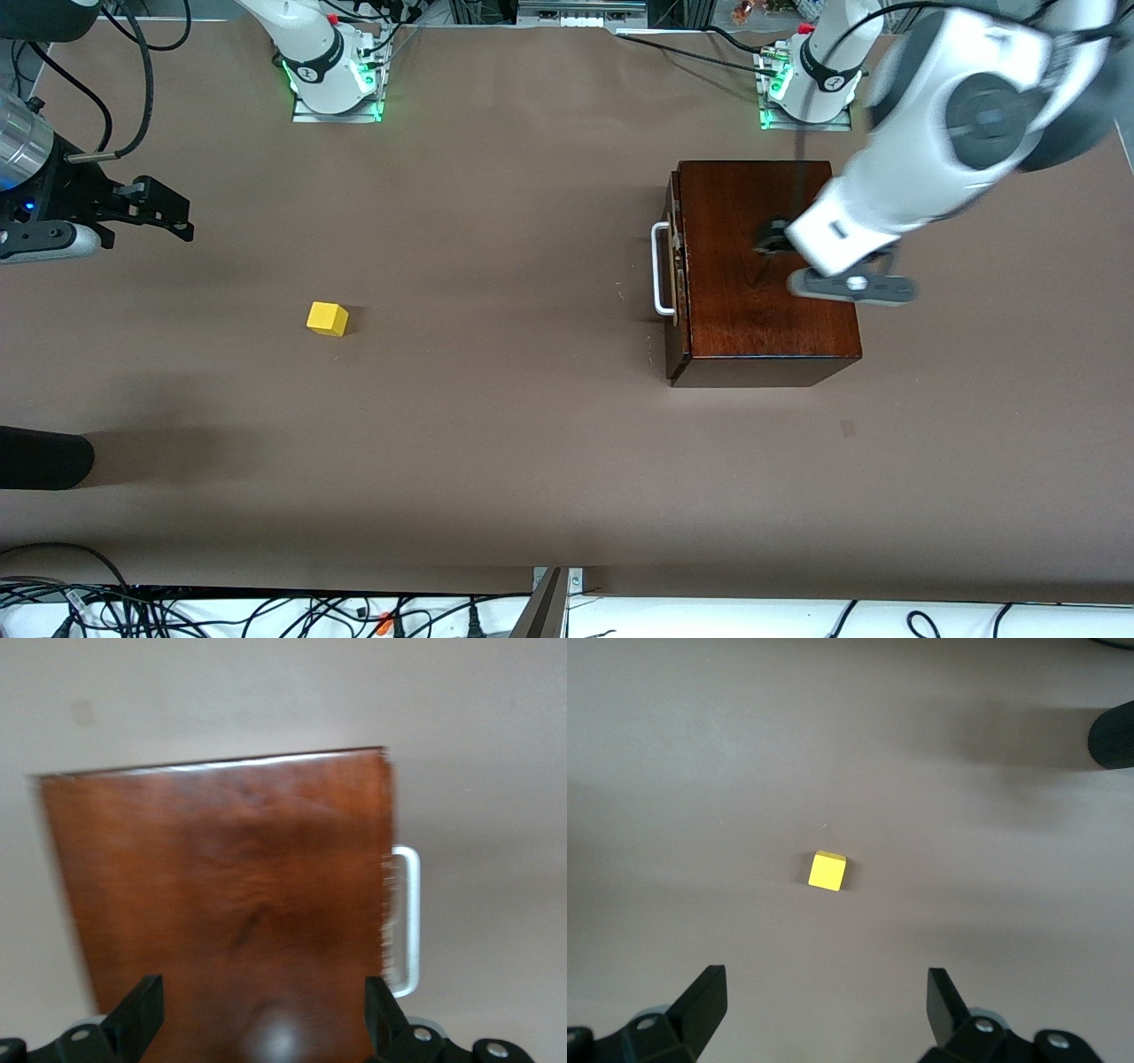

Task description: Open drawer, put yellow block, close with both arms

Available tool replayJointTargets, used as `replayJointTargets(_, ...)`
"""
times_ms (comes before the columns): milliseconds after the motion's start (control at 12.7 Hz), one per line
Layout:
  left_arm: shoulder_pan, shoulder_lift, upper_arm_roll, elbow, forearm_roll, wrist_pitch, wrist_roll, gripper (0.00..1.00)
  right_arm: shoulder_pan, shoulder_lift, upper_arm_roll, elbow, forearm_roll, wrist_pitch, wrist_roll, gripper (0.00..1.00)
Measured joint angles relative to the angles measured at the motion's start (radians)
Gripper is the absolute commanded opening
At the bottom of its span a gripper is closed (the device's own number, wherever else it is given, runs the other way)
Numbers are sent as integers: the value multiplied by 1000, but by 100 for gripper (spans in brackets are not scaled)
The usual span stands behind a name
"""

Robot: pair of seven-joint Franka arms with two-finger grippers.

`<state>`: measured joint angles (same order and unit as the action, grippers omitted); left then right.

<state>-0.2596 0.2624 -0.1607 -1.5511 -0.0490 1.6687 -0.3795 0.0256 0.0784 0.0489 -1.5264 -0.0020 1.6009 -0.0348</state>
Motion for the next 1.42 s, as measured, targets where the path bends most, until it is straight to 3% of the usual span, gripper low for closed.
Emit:
replayJointTargets(472, -195, 276, 3, 124, 48, 162, -259, 100, -1, 0, -1, 0, 0, 0, 0, 100)
replayJointTargets(944, -342, 370, 4, 135, 295, 201, -425, 100, -2, 0, -1, 0, 0, 1, 0, 100)
replayJointTargets(1180, -351, 386, 12, 135, 394, 201, -430, 100, -2, 0, -1, 0, 0, 1, 0, 100)
replayJointTargets(1416, -348, 391, 16, 134, 416, 193, -430, 100, -2, 0, -1, 0, 0, 1, 0, 100)
